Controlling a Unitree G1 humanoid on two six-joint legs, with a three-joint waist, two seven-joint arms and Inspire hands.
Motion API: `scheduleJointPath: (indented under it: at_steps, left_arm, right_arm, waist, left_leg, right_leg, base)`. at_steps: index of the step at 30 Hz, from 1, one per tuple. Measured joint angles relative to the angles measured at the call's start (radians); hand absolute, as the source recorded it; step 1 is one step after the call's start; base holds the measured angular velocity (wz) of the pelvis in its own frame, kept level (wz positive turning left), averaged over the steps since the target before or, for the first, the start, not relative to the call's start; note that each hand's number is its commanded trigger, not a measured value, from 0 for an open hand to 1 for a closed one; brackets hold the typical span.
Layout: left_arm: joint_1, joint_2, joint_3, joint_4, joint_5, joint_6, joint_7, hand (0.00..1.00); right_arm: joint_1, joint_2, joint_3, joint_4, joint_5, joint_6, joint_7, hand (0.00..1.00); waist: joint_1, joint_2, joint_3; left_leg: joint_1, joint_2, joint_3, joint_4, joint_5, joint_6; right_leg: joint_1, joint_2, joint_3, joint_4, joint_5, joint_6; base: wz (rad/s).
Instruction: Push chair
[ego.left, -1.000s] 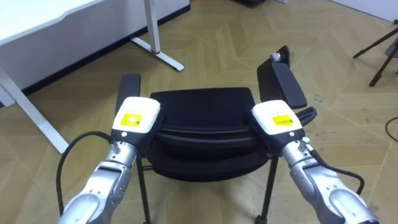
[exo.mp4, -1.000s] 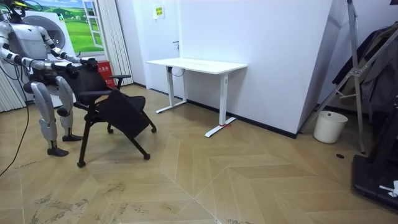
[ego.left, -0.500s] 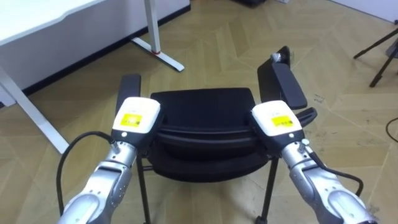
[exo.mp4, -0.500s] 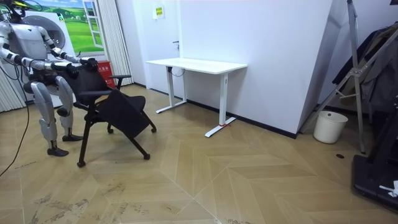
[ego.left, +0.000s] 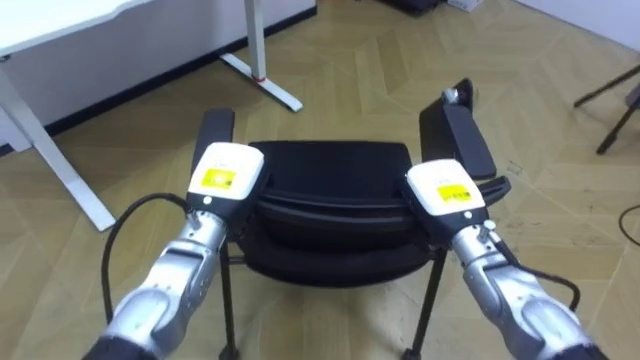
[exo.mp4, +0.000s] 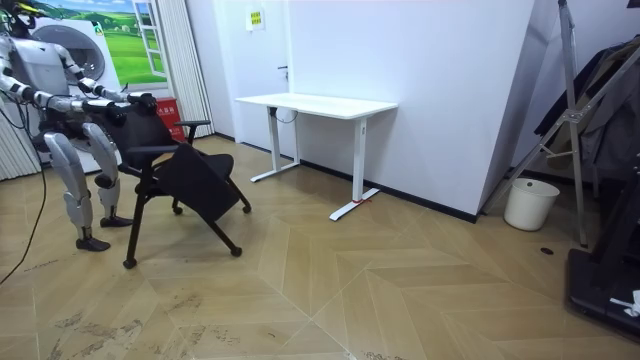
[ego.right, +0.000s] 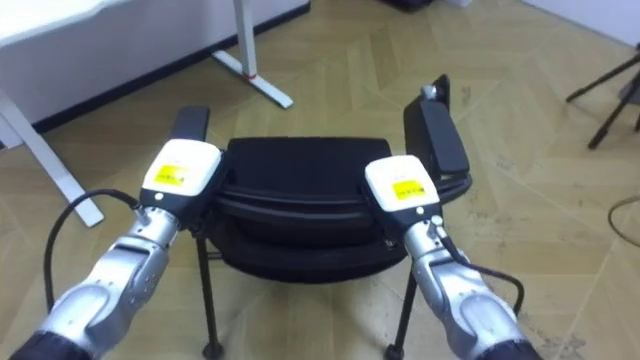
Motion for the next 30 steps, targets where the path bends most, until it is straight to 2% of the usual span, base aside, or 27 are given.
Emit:
scheduleJointPath:
  at_steps: [2,3,4,5,6,7,8,9,10,12,13,14,15,17,18,19,20,21,22,23,24,25,26,27,28,29,30]
  left_arm:
    - [-0.037,-0.020,0.012,0.050,0.001,-0.002,0.026,1.00]
    - [-0.046,-0.022,0.011,0.062,0.001,-0.004,0.028,1.00]
    - [-0.057,-0.028,0.009,0.086,-0.001,-0.006,0.038,1.00]
    - [-0.058,-0.032,0.006,0.104,-0.006,-0.006,0.048,1.00]
    - [-0.058,-0.036,0.006,0.111,-0.007,-0.006,0.054,1.00]
    - [-0.058,-0.045,0.005,0.131,-0.013,-0.010,0.073,1.00]
    - [-0.069,-0.050,0.005,0.148,-0.021,-0.014,0.092,1.00]
    - [-0.071,-0.053,0.005,0.159,-0.022,-0.018,0.101,1.00]
    - [-0.088,-0.054,0.001,0.177,-0.032,-0.026,0.119,1.00]
    - [-0.090,-0.055,0.000,0.191,-0.044,-0.027,0.133,1.00]
    - [-0.090,-0.057,0.000,0.197,-0.047,-0.028,0.142,1.00]
    - [-0.091,-0.056,0.004,0.195,-0.049,-0.028,0.152,1.00]
    - [-0.092,-0.056,0.005,0.191,-0.049,-0.028,0.157,1.00]
    - [-0.105,-0.046,0.008,0.186,-0.049,-0.028,0.178,1.00]
    - [-0.110,-0.042,0.008,0.186,-0.049,-0.028,0.180,1.00]
    - [-0.116,-0.038,0.008,0.186,-0.049,-0.028,0.182,1.00]
    - [-0.116,-0.035,0.008,0.186,-0.049,-0.028,0.183,1.00]
    - [-0.115,-0.033,0.007,0.185,-0.048,-0.028,0.183,1.00]
    - [-0.115,-0.033,0.006,0.185,-0.048,-0.028,0.189,1.00]
    - [-0.118,-0.029,0.008,0.186,-0.048,-0.029,0.195,1.00]
    - [-0.126,-0.027,0.011,0.193,-0.049,-0.029,0.200,1.00]
    - [-0.153,-0.034,0.011,0.224,-0.053,-0.032,0.209,1.00]
    - [-0.170,-0.039,0.009,0.258,-0.057,-0.041,0.211,1.00]
    - [-0.173,-0.038,0.009,0.264,-0.057,-0.044,0.213,1.00]
    - [-0.177,-0.031,0.009,0.268,-0.057,-0.049,0.220,1.00]
    - [-0.181,-0.021,0.008,0.268,-0.060,-0.053,0.225,1.00]
    - [-0.184,-0.015,0.008,0.271,-0.063,-0.057,0.231,1.00]
  right_arm:
    - [-0.028,0.005,-0.002,0.038,0.001,-0.008,-0.015,1.00]
    - [-0.035,0.005,-0.002,0.052,0.001,-0.012,-0.024,1.00]
    - [-0.051,0.006,-0.001,0.084,0.001,-0.028,-0.038,1.00]
    - [-0.059,0.014,-0.002,0.118,0.001,-0.038,-0.058,1.00]
    - [-0.059,0.016,-0.002,0.130,0.004,-0.040,-0.070,1.00]
    - [-0.059,0.015,0.001,0.144,0.006,-0.046,-0.091,1.00]
    - [-0.058,0.013,0.006,0.146,0.006,-0.047,-0.109,1.00]
    - [-0.057,0.010,0.006,0.146,0.006,-0.047,-0.119,1.00]
    - [-0.063,0.006,0.007,0.152,0.009,-0.049,-0.133,1.00]
    - [-0.092,0.008,0.019,0.187,0.009,-0.057,-0.139,1.00]
    - [-0.104,0.008,0.023,0.200,0.007,-0.060,-0.143,1.00]
    - [-0.114,0.007,0.023,0.203,0.005,-0.062,-0.152,1.00]
    - [-0.118,0.007,0.023,0.205,0.005,-0.062,-0.159,1.00]
    - [-0.140,0.016,0.019,0.220,-0.005,-0.062,-0.182,1.00]
    - [-0.146,0.018,0.018,0.223,-0.008,-0.061,-0.187,1.00]
    - [-0.155,0.030,0.013,0.240,-0.011,-0.059,-0.199,1.00]
    - [-0.160,0.038,0.013,0.255,-0.012,-0.057,-0.209,1.00]
    - [-0.161,0.046,0.013,0.262,-0.013,-0.049,-0.220,1.00]
    - [-0.160,0.049,0.013,0.263,-0.017,-0.043,-0.229,1.00]
    - [-0.164,0.056,0.012,0.264,-0.021,-0.037,-0.235,1.00]
    - [-0.173,0.057,0.014,0.265,-0.021,-0.035,-0.236,1.00]
    - [-0.189,0.059,0.013,0.274,-0.018,-0.029,-0.236,1.00]
    - [-0.193,0.064,0.013,0.280,-0.017,-0.017,-0.236,1.00]
    - [-0.193,0.067,0.014,0.283,-0.014,-0.016,-0.235,1.00]
    - [-0.191,0.077,0.015,0.287,-0.007,-0.015,-0.236,1.00]
    - [-0.194,0.081,0.025,0.287,-0.003,-0.012,-0.242,1.00]
    - [-0.200,0.084,0.029,0.287,-0.002,-0.011,-0.242,1.00]
  waist:
    - [-0.002,-0.002,0.0010]
    - [-0.002,-0.003,0.0021]
    - [-0.001,0.000,0.0029]
    - [0.001,0.003,0.0057]
    - [0.005,0.005,0.0057]
    - [0.019,0.002,0.0069]
    - [0.021,-0.003,0.0106]
    - [0.020,-0.001,0.0112]
    - [0.022,0.000,0.0155]
    - [0.029,0.004,0.0197]
    - [0.049,0.015,0.0187]
    - [0.064,0.023,0.0202]
    - [0.072,0.026,0.0201]
    - [0.091,0.030,0.0181]
    - [0.097,0.031,0.0182]
    - [0.106,0.024,0.0184]
    - [0.108,0.014,0.0124]
    - [0.113,0.013,0.0079]
    - [0.129,0.015,0.0100]
    - [0.144,0.005,0.0045]
    - [0.146,-0.004,0.0096]
    - [0.141,-0.004,0.0189]
    - [0.140,0.011,0.0308]
    - [0.139,0.010,0.0313]
    - [0.137,0.014,0.0310]
    - [0.139,0.025,0.0361]
    - [0.143,0.032,0.0409]
  left_leg:
    - [-0.076,0.012,-0.001,0.142,-0.036,-0.017]
    - [-0.099,0.015,0.004,0.192,-0.036,-0.018]
    - [-0.148,0.032,0.018,0.305,-0.026,-0.028]
    - [-0.205,0.048,0.019,0.426,0.013,-0.033]
    - [-0.230,0.053,0.020,0.475,0.041,-0.035]
    - [-0.275,0.055,0.023,0.551,0.105,-0.036]
    - [-0.314,0.055,0.021,0.589,0.151,-0.040]
    - [-0.332,0.054,0.018,0.587,0.160,-0.042]
    - [-0.372,0.048,0.016,0.564,0.155,-0.045]
    - [-0.409,0.047,0.020,0.478,0.150,-0.037]
    - [-0.411,0.048,0.020,0.375,0.152,-0.034]
    - [-0.405,0.048,0.014,0.257,0.154,-0.032]
    - [-0.403,0.049,0.012,0.213,0.154,-0.032]
    - [-0.395,0.048,0.011,0.130,0.153,-0.032]
    - [-0.390,0.049,0.011,0.122,0.156,-0.030]
    - [-0.387,0.044,0.017,0.120,0.162,-0.023]
    - [-0.383,0.041,0.023,0.132,0.161,-0.023]
    - [-0.376,0.035,0.030,0.155,0.156,-0.015]
    - [-0.367,0.027,0.045,0.180,0.148,-0.004]
    - [-0.359,-0.008,0.059,0.210,0.127,0.026]
    - [-0.351,-0.036,0.047,0.223,0.114,0.035]
    - [-0.340,-0.067,0.025,0.254,0.091,0.047]
    - [-0.327,-0.073,0.009,0.272,0.069,0.053]
    - [-0.319,-0.074,0.002,0.275,0.061,0.056]
    - [-0.307,-0.078,-0.021,0.276,0.048,0.058]
    - [-0.298,-0.075,-0.055,0.277,0.034,0.054]
    - [-0.294,-0.075,-0.074,0.277,0.030,0.051]
  right_leg:
    - [-0.050,-0.005,-0.006,0.111,-0.069,-0.013]
    - [-0.060,-0.009,-0.009,0.138,-0.091,-0.023]
    - [-0.069,-0.011,-0.013,0.175,-0.122,-0.023]
    - [-0.074,-0.009,-0.018,0.205,-0.146,-0.030]
    - [-0.073,-0.010,-0.023,0.216,-0.154,-0.035]
    - [-0.066,-0.022,-0.033,0.238,-0.163,-0.045]
    - [-0.067,-0.034,-0.052,0.244,-0.167,-0.051]
    - [-0.068,-0.036,-0.062,0.246,-0.168,-0.053]
    - [-0.078,-0.037,-0.062,0.260,-0.176,-0.056]
    - [-0.082,-0.039,-0.062,0.267,-0.185,-0.057]
    - [-0.084,-0.040,-0.065,0.268,-0.186,-0.057]
    - [-0.088,-0.054,-0.089,0.272,-0.189,-0.050]
    - [-0.089,-0.064,-0.107,0.272,-0.192,-0.046]
    - [-0.084,-0.107,-0.182,0.272,-0.202,-0.018]
    - [-0.081,-0.115,-0.196,0.272,-0.204,-0.010]
    - [-0.067,-0.144,-0.227,0.272,-0.210,0.011]
    - [-0.056,-0.162,-0.245,0.272,-0.215,0.022]
    - [-0.030,-0.196,-0.283,0.272,-0.223,0.044]
    - [-0.011,-0.227,-0.292,0.294,-0.226,0.060]
    - [-0.013,-0.268,-0.271,0.364,-0.229,0.079]
    - [-0.031,-0.286,-0.240,0.413,-0.228,0.079]
    - [-0.079,-0.307,-0.155,0.541,-0.173,0.038]
    - [-0.149,-0.307,-0.077,0.652,-0.077,0.004]
    - [-0.177,-0.300,-0.037,0.700,-0.024,-0.002]
    - [-0.226,-0.275,0.020,0.758,0.047,-0.005]
    - [-0.275,-0.223,0.042,0.783,0.024,0.020]
    - [-0.300,-0.201,0.046,0.782,0.006,0.029]
  base:
    - [0.27]
    - [0.28]
    - [0.23]
    - [0.18]
    - [0.09]
    - [0.12]
    - [0.20]
    - [0.28]
    - [0.17]
    - [-0.14]
    - [-0.47]
    - [-0.50]
    - [-0.45]
    - [-0.31]
    - [-0.27]
    - [-0.22]
    - [-0.26]
    - [-0.32]
    - [-0.47]
    - [-0.39]
    - [-0.11]
    - [0.20]
    - [0.24]
    - [0.18]
    - [0.00]
    - [0.00]
    - [0.00]
